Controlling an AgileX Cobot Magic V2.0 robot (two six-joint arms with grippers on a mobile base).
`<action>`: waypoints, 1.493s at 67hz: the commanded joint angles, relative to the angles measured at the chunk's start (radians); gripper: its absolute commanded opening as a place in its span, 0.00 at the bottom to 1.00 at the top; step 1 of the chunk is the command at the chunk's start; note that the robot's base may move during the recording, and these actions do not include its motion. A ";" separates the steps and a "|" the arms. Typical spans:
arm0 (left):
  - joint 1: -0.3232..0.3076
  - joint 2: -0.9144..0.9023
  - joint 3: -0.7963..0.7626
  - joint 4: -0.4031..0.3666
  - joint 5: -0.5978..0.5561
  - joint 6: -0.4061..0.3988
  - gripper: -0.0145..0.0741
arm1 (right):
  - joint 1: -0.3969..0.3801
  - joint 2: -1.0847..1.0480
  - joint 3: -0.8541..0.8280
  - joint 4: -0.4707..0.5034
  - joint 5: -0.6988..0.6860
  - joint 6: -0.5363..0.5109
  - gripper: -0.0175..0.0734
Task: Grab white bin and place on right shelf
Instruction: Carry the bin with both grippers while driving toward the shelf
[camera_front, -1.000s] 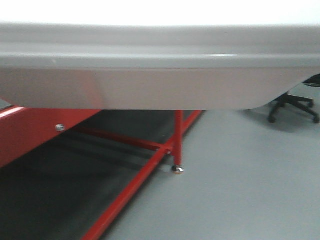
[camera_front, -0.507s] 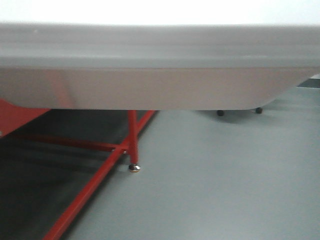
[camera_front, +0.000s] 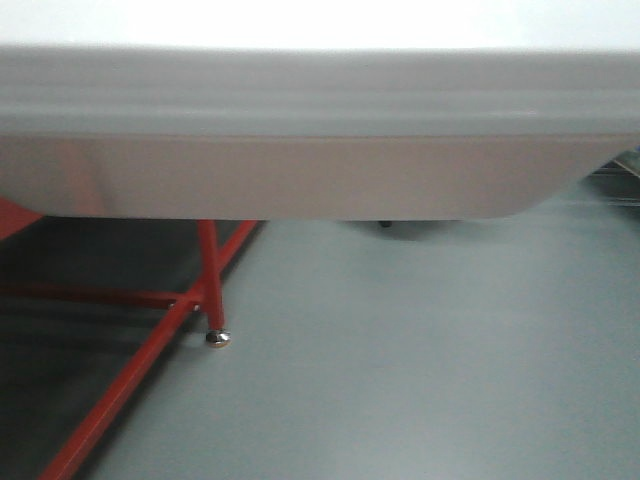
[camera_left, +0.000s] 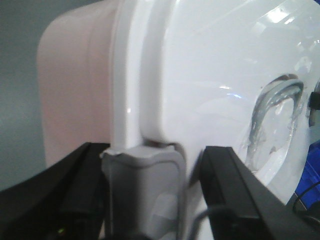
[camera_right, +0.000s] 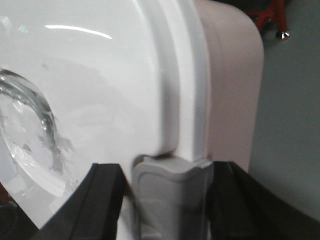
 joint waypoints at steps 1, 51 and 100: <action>-0.020 -0.008 -0.027 -0.179 0.126 0.010 0.45 | 0.013 -0.010 -0.032 0.239 0.049 -0.004 0.62; -0.020 -0.008 -0.027 -0.179 0.126 0.010 0.45 | 0.013 -0.010 -0.032 0.239 0.068 -0.004 0.62; -0.020 -0.008 -0.027 -0.179 0.126 0.010 0.45 | 0.013 -0.010 -0.032 0.239 0.067 -0.004 0.62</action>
